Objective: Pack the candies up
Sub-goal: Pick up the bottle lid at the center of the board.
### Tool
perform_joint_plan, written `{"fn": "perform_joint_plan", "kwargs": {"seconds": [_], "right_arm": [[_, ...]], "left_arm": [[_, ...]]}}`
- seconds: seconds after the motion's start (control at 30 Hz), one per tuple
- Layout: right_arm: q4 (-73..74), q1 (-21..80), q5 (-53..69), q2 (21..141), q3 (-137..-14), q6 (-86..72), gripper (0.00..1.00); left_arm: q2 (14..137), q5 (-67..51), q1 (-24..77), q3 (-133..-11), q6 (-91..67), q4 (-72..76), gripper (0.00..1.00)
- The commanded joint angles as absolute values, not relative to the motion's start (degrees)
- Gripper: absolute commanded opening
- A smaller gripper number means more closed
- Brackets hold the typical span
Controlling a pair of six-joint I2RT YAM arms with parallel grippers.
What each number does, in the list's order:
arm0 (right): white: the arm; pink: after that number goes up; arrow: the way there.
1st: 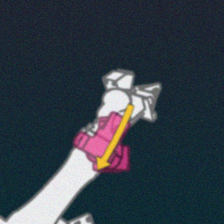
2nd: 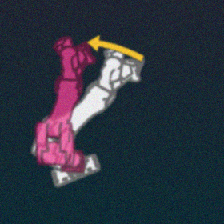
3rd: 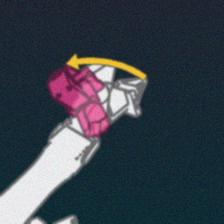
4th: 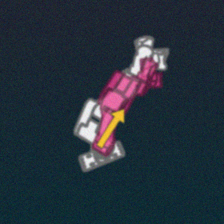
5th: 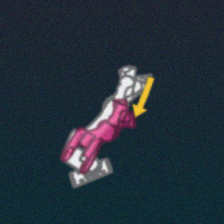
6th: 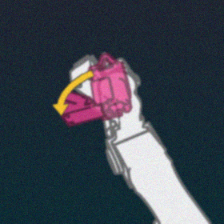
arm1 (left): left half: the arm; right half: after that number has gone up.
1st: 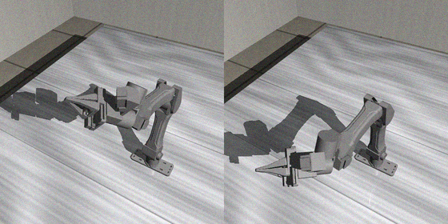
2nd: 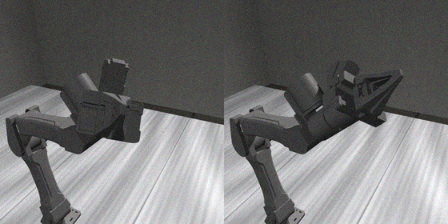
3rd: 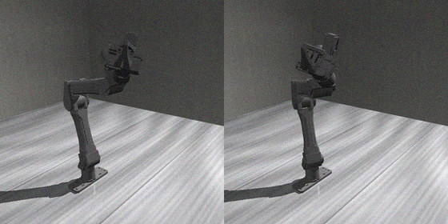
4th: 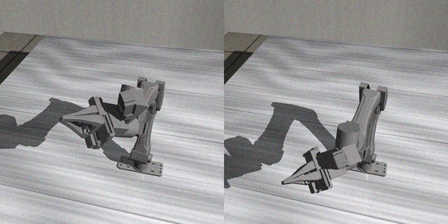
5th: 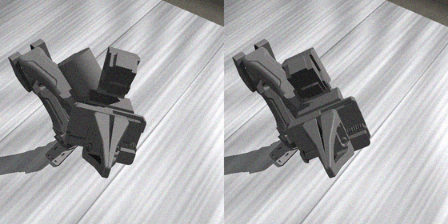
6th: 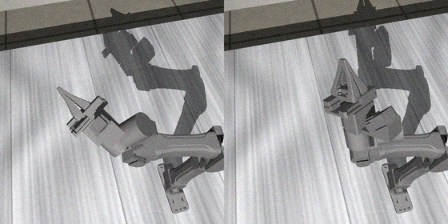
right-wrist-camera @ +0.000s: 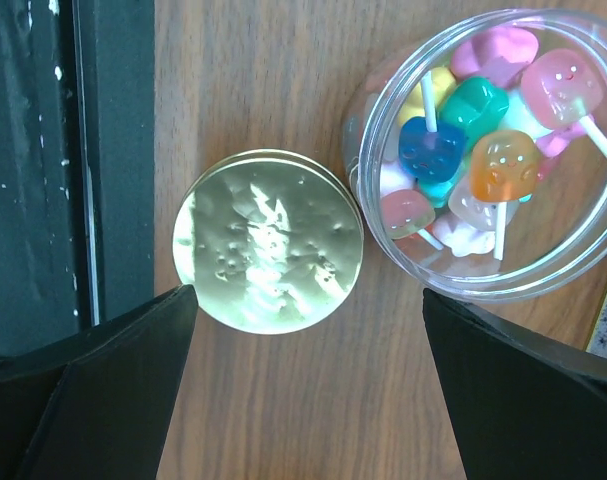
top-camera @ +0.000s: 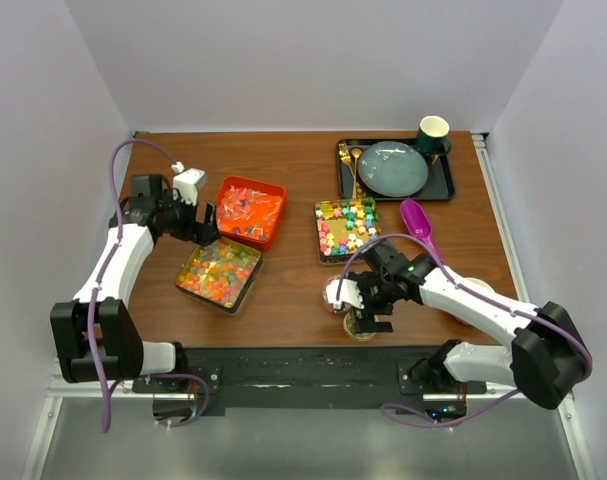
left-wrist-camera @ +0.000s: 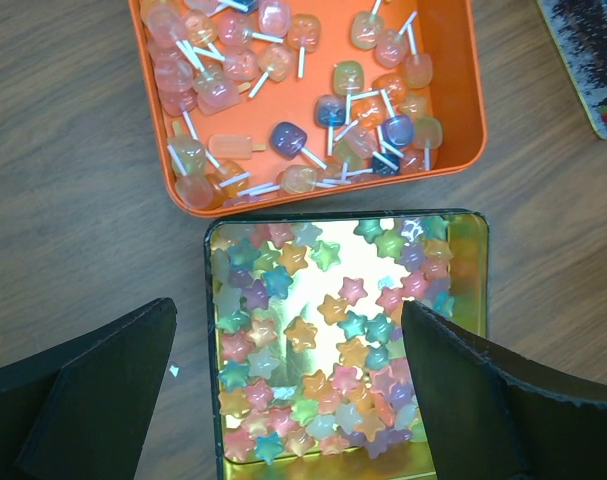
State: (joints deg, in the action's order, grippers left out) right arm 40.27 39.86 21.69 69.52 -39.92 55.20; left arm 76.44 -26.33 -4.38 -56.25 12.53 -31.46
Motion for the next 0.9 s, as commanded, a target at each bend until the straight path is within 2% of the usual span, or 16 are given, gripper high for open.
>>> {"fn": "perform_joint_plan", "kwargs": {"seconds": [0.0, 0.6, 0.87], "right_arm": [[39.11, 40.43, 21.36, 70.05, -38.58, 52.47, 0.99], [37.88, 43.85, 20.57, 74.01, -38.15, 48.60, 0.99], [31.82, 44.74, 14.95, 72.95, -33.58, 45.18, 0.99]], "left_arm": [[73.65, -29.44, -4.75, -55.55, 10.55, -30.50, 1.00], [70.75, -29.45, -4.83, -54.05, 8.96, -28.56, 1.00], [72.77, -27.77, -4.92, -56.78, 9.23, -28.48, 1.00]]}}
